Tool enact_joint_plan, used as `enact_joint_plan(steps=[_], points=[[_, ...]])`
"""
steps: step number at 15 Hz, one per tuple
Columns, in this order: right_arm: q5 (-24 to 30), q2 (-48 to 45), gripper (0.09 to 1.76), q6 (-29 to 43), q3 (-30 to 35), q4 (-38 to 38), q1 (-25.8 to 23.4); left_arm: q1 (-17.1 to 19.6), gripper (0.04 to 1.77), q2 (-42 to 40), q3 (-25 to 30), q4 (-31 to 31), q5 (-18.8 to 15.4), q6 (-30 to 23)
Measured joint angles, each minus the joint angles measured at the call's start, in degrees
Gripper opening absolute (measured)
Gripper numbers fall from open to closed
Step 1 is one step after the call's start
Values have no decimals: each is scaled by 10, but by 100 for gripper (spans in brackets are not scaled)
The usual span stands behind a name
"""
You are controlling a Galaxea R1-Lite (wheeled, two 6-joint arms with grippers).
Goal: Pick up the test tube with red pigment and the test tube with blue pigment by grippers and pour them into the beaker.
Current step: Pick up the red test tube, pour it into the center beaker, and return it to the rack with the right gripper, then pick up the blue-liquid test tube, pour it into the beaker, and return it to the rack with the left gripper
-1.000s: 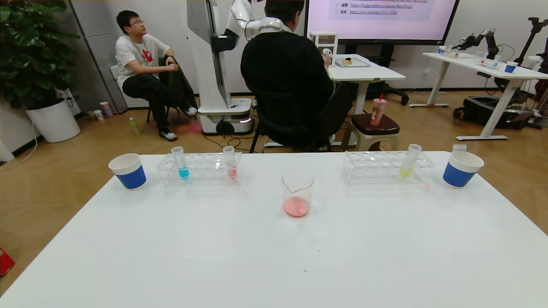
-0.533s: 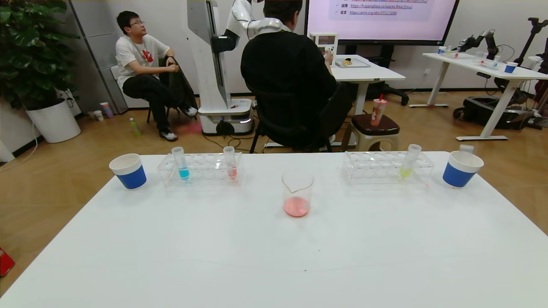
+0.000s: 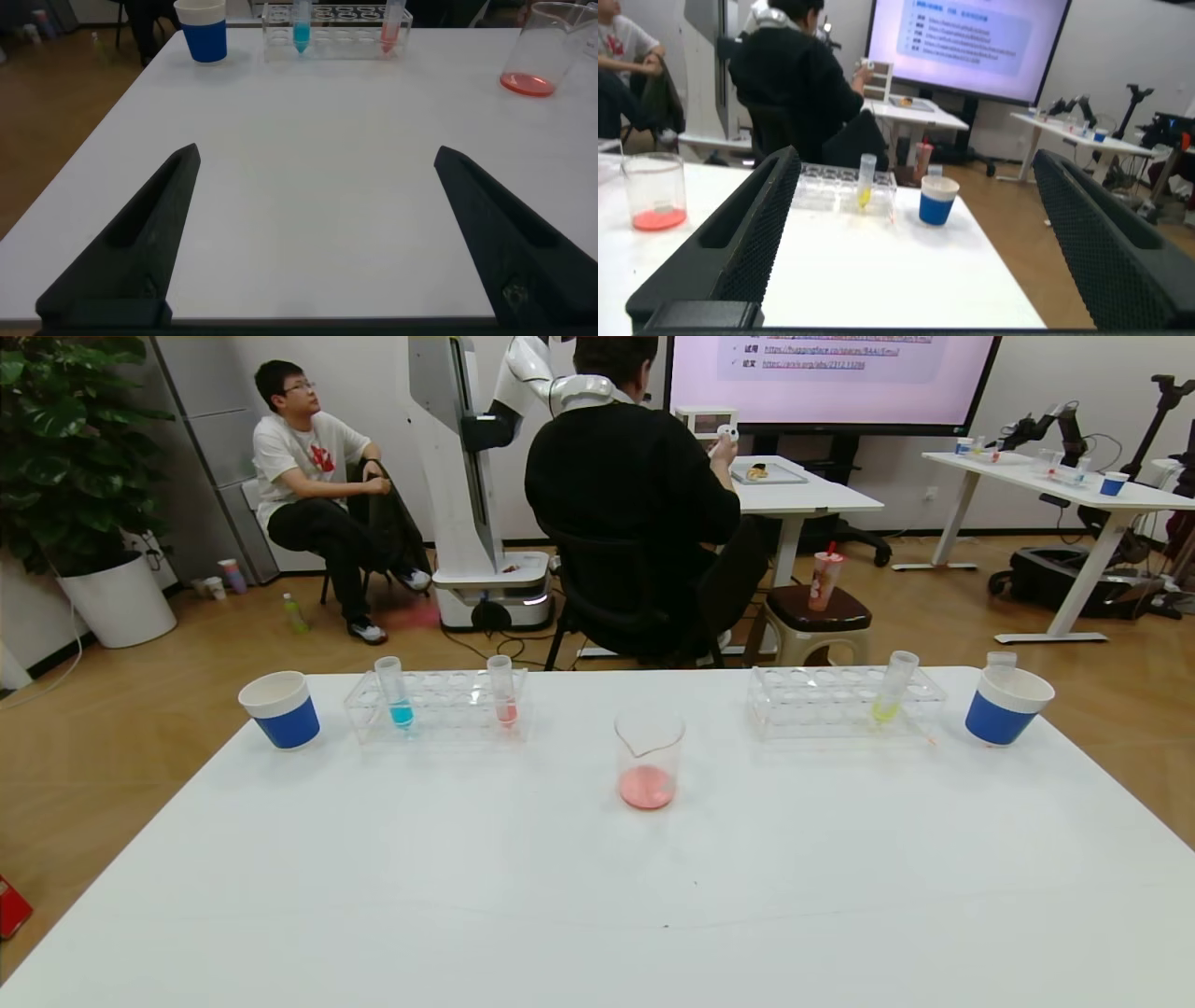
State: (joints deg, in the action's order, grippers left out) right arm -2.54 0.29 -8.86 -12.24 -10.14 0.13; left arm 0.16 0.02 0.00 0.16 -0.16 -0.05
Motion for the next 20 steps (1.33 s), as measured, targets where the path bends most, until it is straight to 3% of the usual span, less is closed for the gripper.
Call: enact_joint_plan(steps=[3,5,8,14,20], points=[[13,-3,174,1,94,-9,-1,0,175,0,0,0,0,0],[17,-3,174,1,115,57,-1,0,175,0,0,0,0,0],[42,-3,174,14,120,99,-1,0,175,0,0,0,0,0],[33,-3,174,72,122,101,-1,0,175,0,0,0,0,0],[30,-3,174,75,122,101,-1,-1,175,0,0,0,0,5]])
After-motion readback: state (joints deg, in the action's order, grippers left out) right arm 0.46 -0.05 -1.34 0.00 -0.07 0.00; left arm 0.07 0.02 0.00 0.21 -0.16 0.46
